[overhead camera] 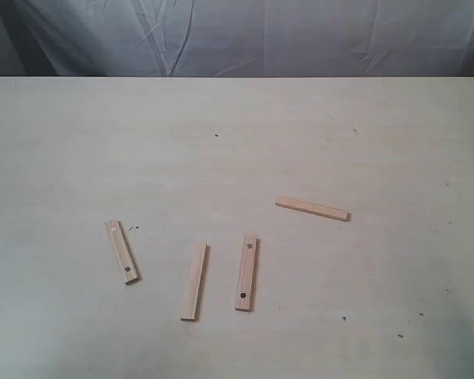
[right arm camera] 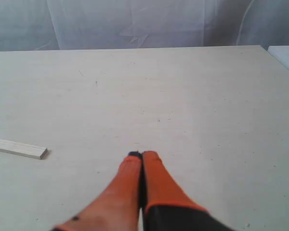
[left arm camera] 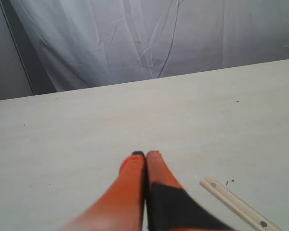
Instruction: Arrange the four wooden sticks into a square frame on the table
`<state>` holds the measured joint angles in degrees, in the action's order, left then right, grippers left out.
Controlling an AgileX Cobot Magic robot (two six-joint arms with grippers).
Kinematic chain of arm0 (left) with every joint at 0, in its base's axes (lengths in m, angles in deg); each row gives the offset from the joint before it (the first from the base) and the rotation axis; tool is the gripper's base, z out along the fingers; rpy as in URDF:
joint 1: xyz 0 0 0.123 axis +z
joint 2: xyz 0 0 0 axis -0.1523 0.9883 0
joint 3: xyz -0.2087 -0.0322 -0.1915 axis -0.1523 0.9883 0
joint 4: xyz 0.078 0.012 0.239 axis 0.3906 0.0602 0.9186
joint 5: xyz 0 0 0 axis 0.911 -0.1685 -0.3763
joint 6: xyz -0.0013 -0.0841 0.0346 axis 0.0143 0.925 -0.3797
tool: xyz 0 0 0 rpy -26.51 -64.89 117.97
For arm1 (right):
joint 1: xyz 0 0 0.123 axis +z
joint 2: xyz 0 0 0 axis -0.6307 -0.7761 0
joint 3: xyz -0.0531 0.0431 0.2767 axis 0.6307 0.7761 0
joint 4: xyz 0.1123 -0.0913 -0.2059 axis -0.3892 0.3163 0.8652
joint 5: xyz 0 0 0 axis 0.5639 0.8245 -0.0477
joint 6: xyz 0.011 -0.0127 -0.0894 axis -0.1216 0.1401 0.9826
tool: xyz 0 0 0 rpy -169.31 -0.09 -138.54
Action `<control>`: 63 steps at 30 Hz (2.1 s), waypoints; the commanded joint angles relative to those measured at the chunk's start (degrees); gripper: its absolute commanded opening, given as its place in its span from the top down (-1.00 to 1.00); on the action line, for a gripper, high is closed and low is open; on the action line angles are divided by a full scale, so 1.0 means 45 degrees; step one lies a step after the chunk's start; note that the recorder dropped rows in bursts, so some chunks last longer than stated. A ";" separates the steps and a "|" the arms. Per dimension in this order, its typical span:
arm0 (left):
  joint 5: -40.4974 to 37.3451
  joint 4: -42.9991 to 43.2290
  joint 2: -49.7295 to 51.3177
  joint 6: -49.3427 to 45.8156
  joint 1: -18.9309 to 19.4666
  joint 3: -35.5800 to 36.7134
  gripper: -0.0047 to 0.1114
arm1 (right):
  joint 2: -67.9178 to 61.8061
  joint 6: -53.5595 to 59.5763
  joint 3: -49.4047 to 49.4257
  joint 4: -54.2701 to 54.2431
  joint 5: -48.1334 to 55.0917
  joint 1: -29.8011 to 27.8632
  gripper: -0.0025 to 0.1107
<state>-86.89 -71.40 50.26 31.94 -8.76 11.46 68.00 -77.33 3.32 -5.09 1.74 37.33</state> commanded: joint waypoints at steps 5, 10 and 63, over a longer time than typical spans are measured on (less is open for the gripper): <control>0.0060 0.0046 -0.0061 0.0080 -0.0032 0.0063 0.92 | 0.0075 -0.0010 0.0026 0.0007 -0.0154 0.0018 0.96; 0.0060 0.0067 -0.0061 0.0080 -0.0032 0.0063 0.92 | 0.0075 -0.0010 0.0026 0.0007 -0.0154 0.0018 0.96; -0.4075 -0.1293 0.7165 0.1664 -0.0032 -0.7077 0.92 | 0.0075 -0.0010 0.0026 -0.0240 -0.0123 0.0018 0.96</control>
<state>-99.29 -76.80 77.42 39.47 -8.76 -18.37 68.00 -77.33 3.32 -6.14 1.74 37.33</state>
